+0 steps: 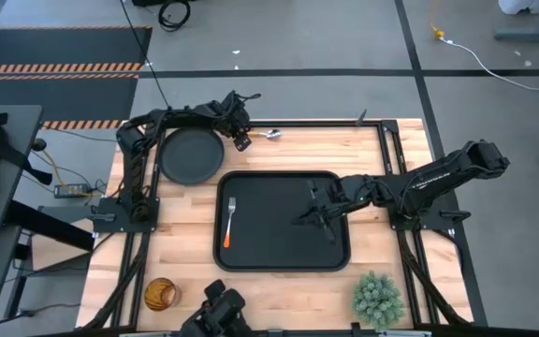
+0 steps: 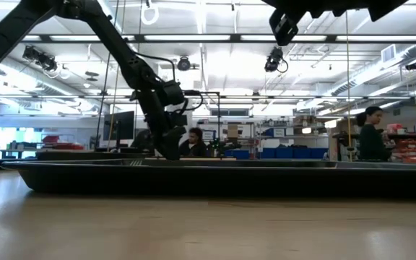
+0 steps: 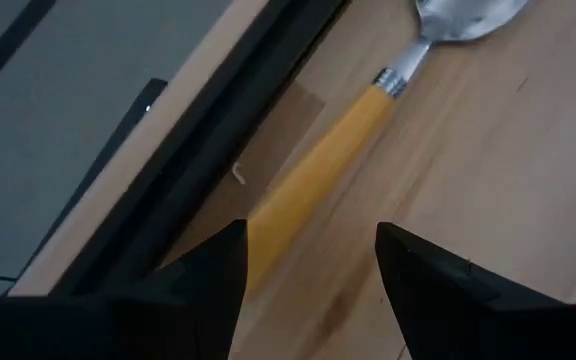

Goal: Pick and place plate/cup/fork/spoon on tray
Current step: Put the yellow spoon on the black tray to the right of the orange fork

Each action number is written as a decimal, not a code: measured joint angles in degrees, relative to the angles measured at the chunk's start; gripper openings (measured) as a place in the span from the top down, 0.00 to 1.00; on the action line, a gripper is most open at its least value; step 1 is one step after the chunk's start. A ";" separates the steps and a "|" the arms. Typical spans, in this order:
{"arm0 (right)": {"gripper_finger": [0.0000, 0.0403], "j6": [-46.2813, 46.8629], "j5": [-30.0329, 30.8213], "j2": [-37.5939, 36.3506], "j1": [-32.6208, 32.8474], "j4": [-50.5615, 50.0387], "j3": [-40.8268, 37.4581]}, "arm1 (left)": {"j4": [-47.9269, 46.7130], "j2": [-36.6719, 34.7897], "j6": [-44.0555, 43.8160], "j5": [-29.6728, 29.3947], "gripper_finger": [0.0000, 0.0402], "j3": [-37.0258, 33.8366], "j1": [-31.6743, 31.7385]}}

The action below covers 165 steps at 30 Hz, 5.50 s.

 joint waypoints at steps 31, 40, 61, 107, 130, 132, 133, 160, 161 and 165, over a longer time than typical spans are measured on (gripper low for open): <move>0.97 -0.02 0.07 0.00 -0.30 -1.49 0.00 | -0.66 5.50 9.32 -0.05 0.77 4.85 -0.21; 0.97 0.00 0.07 0.00 -0.30 -1.54 0.00 | -2.13 4.04 8.90 -4.55 0.98 4.76 -2.21; 0.97 0.14 0.07 0.00 -0.30 -3.03 0.00 | -4.65 -4.77 5.14 -12.21 0.92 4.67 -13.83; 0.97 0.35 0.09 0.00 -3.62 -3.25 0.00 | -8.97 8.60 10.56 0.17 0.75 11.23 -4.31; 0.97 1.94 0.02 0.00 -3.62 -5.00 0.00 | -43.14 7.84 6.40 -15.71 0.97 31.82 -15.30; 0.97 2.80 -0.51 -0.18 -3.55 -5.62 -0.02 | -47.04 7.58 3.84 -16.96 0.97 34.91 -17.30; 0.97 3.13 -1.37 -0.29 -3.51 -5.75 -0.02 | -49.32 7.31 2.18 -17.67 0.97 36.31 -18.48; 0.97 6.45 -0.25 -9.49 12.28 -9.48 -0.02 | -53.41 6.05 -29.28 -19.67 0.73 36.96 -19.76; 0.97 6.43 -0.02 -9.49 12.41 -9.68 -0.02 | -53.38 6.13 -30.85 -19.50 0.70 36.02 -18.87; 0.97 6.38 0.09 -9.49 12.57 -10.20 -0.02 | -47.72 6.06 -35.52 -18.06 0.61 29.51 -15.60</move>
